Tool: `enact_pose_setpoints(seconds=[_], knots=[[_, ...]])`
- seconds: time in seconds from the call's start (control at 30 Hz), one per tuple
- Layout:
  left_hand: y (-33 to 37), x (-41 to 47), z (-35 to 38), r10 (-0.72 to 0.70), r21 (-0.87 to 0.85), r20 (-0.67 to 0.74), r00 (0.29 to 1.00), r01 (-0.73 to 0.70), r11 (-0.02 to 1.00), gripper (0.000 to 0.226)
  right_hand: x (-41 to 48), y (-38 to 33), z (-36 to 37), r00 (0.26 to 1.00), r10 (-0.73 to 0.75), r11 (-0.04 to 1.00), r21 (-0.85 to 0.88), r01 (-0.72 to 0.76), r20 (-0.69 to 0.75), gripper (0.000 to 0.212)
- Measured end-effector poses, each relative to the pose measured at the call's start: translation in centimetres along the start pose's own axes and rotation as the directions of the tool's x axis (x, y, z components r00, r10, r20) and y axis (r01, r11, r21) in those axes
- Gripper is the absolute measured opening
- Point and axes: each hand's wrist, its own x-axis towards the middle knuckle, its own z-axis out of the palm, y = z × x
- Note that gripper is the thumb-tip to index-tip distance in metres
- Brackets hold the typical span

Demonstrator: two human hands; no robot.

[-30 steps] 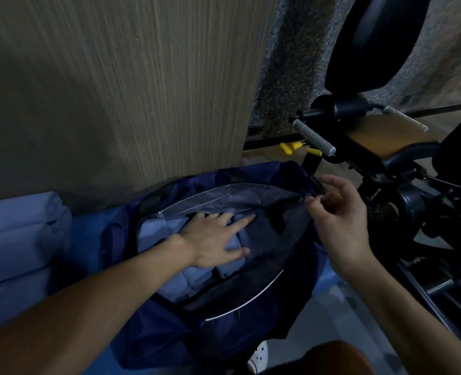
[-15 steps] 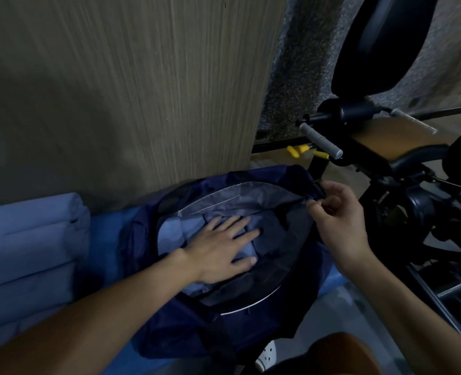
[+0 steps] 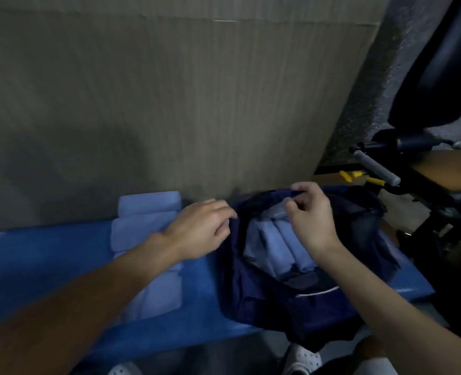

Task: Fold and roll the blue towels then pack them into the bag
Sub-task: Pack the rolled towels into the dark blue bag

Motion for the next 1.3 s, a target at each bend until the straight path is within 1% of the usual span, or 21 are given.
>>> enact_pose_setpoints(seconds=[0.1, 0.2, 0.27, 0.33, 0.43, 0.47, 0.53, 0.6, 0.67, 0.7, 0.77, 0.83, 0.9, 1.0, 1.07, 1.13, 1.17, 1.2, 1.27, 1.3], knots=[[-3.7, -3.3, -2.3, -0.115, 0.053, -0.037, 0.993, 0.117, 0.992, 0.040, -0.9, -1.2, 5.6, 0.988, 0.014, 0.999, 0.044, -0.021, 0.157, 0.015], [-7.2, -6.1, -3.9, -0.267, 0.098, -0.062, 0.962, 0.272, 0.957, 0.038, -1.8, -1.9, 11.3, 0.955, 0.066, 0.994, 0.067, -0.090, 0.291, 0.023], [-9.2, -7.5, -4.5, -0.344, 0.135, -0.051, 0.937, 0.348, 0.928, 0.036, -2.3, -1.8, 14.6, 0.926, 0.124, 0.985, 0.071, -0.160, 0.357, 0.024], [-10.9, -8.6, -4.4, -0.385, 0.168, 0.004, 0.923, 0.379, 0.910, 0.038, -2.7, -1.4, 17.3, 0.898, 0.182, 0.975, 0.046, -0.218, 0.400, 0.020], [-13.1, -9.2, -3.4, -0.454, 0.156, 0.075, 0.888, 0.439, 0.885, 0.037, -2.5, -0.3, 20.3, 0.878, 0.255, 0.961, -0.004, -0.277, 0.405, 0.012], [-13.8, -9.2, -3.0, -0.474, 0.137, 0.096, 0.875, 0.460, 0.877, 0.038, -2.4, -0.1, 21.0, 0.872, 0.278, 0.956, -0.030, -0.291, 0.403, 0.014], [-15.1, -8.9, -2.1, -0.501, 0.105, 0.160, 0.850, 0.490, 0.865, 0.043, -2.0, 0.4, 21.9, 0.855, 0.317, 0.946, -0.066, -0.318, 0.410, 0.025], [-16.0, -8.5, -1.3, -0.525, 0.100, 0.255, 0.812, 0.518, 0.850, 0.053, -1.6, 1.1, 22.5, 0.838, 0.335, 0.939, -0.076, -0.336, 0.430, 0.039], [-16.5, -8.0, -0.7, -0.541, 0.148, 0.346, 0.766, 0.525, 0.838, 0.066, -1.4, 1.7, 23.0, 0.811, 0.364, 0.922, -0.055, -0.383, 0.459, 0.045], [-16.5, -7.8, -0.5, -0.544, 0.184, 0.366, 0.755, 0.515, 0.837, 0.068, -1.4, 2.2, 23.2, 0.801, 0.375, 0.915, -0.049, -0.400, 0.466, 0.045], [-16.6, -7.3, -0.2, -0.534, 0.240, 0.364, 0.763, 0.477, 0.846, 0.058, -1.4, 3.1, 23.7, 0.809, 0.367, 0.921, -0.055, -0.386, 0.460, 0.041], [-16.5, -7.0, -0.1, -0.521, 0.233, 0.362, 0.773, 0.466, 0.853, 0.041, -1.4, 3.5, 23.8, 0.827, 0.337, 0.934, -0.049, -0.354, 0.450, 0.041], [-16.3, -7.1, -0.1, -0.517, 0.157, 0.375, 0.769, 0.497, 0.853, 0.036, -1.6, 3.6, 23.8, 0.834, 0.324, 0.938, -0.036, -0.345, 0.447, 0.043], [-15.6, -7.2, -0.7, -0.521, -0.041, 0.357, 0.776, 0.570, 0.821, 0.034, -1.8, 3.0, 23.1, 0.855, 0.285, 0.942, 0.041, -0.334, 0.433, 0.050], [-14.6, -6.9, -1.7, -0.530, -0.211, 0.279, 0.801, 0.589, 0.780, 0.034, -1.9, 2.0, 22.0, 0.882, 0.268, 0.927, 0.146, -0.346, 0.389, 0.053], [-12.8, -6.0, -3.0, -0.558, -0.385, 0.172, 0.812, 0.577, 0.720, 0.033, -2.1, 0.5, 20.5, 0.895, 0.280, 0.882, 0.275, -0.383, 0.348, 0.053], [-11.6, -5.4, -3.6, -0.581, -0.472, 0.130, 0.803, 0.566, 0.676, 0.035, -2.2, -0.2, 19.7, 0.887, 0.294, 0.850, 0.326, -0.413, 0.356, 0.052], [-10.2, -4.8, -4.1, -0.610, -0.568, 0.107, 0.786, 0.551, 0.611, 0.039, -2.3, -1.0, 18.7, 0.871, 0.302, 0.811, 0.376, -0.449, 0.388, 0.049], [-7.2, -3.8, -4.7, -0.653, -0.754, 0.125, 0.747, 0.499, 0.427, 0.048, -2.6, -2.0, 16.7, 0.831, 0.274, 0.701, 0.491, -0.517, 0.485, 0.045], [-5.7, -3.3, -4.6, -0.649, -0.815, 0.157, 0.745, 0.468, 0.341, 0.048, -2.7, -2.4, 15.5, 0.817, 0.250, 0.644, 0.541, -0.540, 0.519, 0.044]])
